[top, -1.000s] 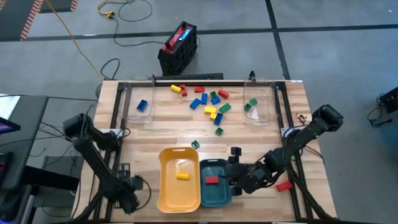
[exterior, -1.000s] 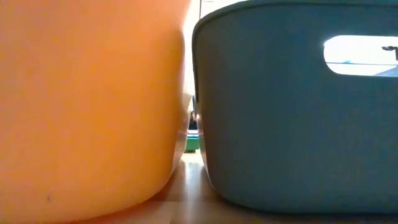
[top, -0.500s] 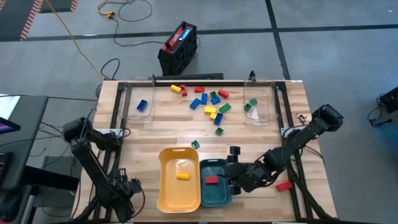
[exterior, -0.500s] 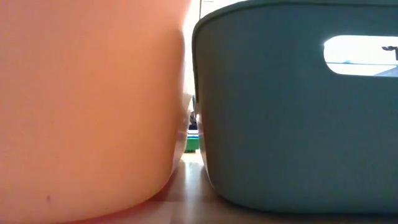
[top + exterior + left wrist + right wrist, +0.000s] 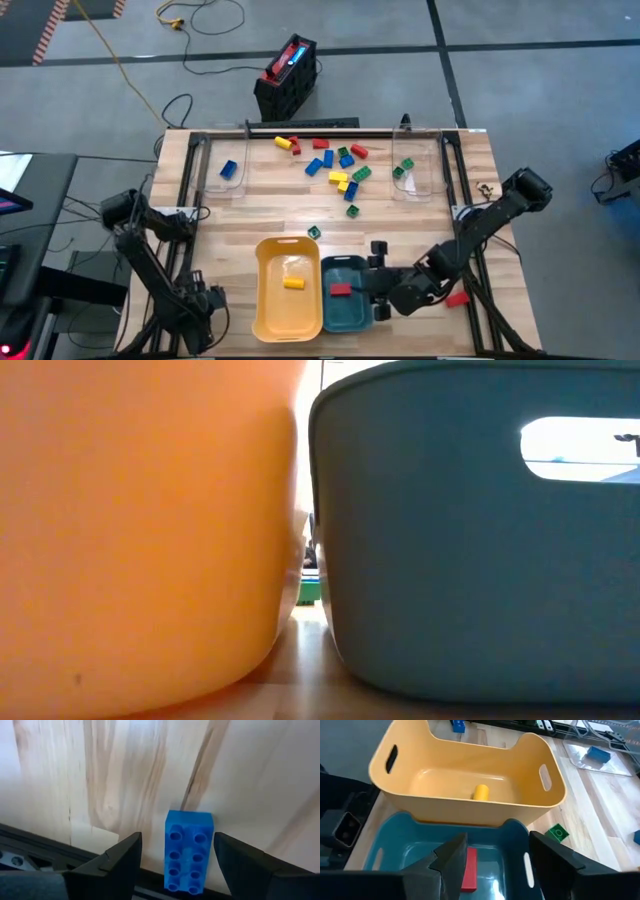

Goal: Sort blocks
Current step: Put the blue game piece into the left transparent bin

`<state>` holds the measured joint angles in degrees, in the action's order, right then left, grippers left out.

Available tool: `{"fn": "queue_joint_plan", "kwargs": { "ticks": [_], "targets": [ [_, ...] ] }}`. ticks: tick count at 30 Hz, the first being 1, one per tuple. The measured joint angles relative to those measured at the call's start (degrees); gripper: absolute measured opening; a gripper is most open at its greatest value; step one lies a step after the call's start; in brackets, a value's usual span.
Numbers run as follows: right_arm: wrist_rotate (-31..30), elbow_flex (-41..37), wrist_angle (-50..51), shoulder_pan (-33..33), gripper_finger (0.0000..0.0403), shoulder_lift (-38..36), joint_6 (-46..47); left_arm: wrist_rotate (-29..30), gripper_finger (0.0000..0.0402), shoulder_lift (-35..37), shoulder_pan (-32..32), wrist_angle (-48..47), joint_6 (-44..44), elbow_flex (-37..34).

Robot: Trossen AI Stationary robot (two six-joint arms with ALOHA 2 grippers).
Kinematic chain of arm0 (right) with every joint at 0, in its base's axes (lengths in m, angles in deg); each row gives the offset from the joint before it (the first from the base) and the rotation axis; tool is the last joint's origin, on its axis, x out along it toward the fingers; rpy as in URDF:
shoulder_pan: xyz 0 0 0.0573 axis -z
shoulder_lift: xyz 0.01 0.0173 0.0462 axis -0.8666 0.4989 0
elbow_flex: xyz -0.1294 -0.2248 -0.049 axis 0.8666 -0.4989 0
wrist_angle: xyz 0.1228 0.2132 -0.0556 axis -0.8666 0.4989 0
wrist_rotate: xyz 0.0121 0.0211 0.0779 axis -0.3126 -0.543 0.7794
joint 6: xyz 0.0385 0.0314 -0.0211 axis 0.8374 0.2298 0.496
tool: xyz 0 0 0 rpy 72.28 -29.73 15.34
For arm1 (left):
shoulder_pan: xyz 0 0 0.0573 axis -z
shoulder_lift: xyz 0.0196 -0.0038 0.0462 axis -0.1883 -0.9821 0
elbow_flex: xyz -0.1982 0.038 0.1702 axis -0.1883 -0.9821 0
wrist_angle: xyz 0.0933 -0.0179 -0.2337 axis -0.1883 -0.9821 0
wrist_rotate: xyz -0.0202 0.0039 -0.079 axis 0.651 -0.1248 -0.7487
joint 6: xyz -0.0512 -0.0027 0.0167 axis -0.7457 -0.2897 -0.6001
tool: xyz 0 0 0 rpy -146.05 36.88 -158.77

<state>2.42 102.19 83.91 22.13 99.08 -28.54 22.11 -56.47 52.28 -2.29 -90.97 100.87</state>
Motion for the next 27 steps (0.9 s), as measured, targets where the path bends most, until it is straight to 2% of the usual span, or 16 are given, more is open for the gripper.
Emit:
{"fn": "queue_joint_plan", "kwargs": {
  "ticks": [4, 10, 15, 18, 23, 27],
  "targets": [
    [0.0, 0.0, 0.0, 0.1, 0.0214, 0.0, 0.3, 0.0, 0.0242, 0.0, 1.4, 0.7, -2.0, -1.0],
    [0.0, 0.0, 0.0, 0.1, 0.0197, 0.0, 0.4, -0.2, 0.0242, 0.1, 2.1, 7.6, -3.5, -4.7],
    [0.0, 0.0, 0.1, 0.1, 0.0192, 0.0, 0.4, -0.6, 0.0237, 0.3, 2.1, 9.8, -3.2, -6.0],
    [0.0, 0.0, 0.1, 0.1, 0.0192, 0.0, 0.4, -0.9, 0.0210, 0.2, 2.0, 10.4, -2.5, -5.8],
    [0.0, 0.0, 0.1, 0.1, 0.0192, 0.0, 0.4, -1.4, 0.0134, 0.2, 2.1, 10.4, -2.5, -5.8],
    [0.1, 0.0, 0.1, 0.1, 0.0192, 0.0, 0.4, -1.4, 0.0134, 0.4, 2.1, 10.3, -2.6, -5.8]
  ]
}}
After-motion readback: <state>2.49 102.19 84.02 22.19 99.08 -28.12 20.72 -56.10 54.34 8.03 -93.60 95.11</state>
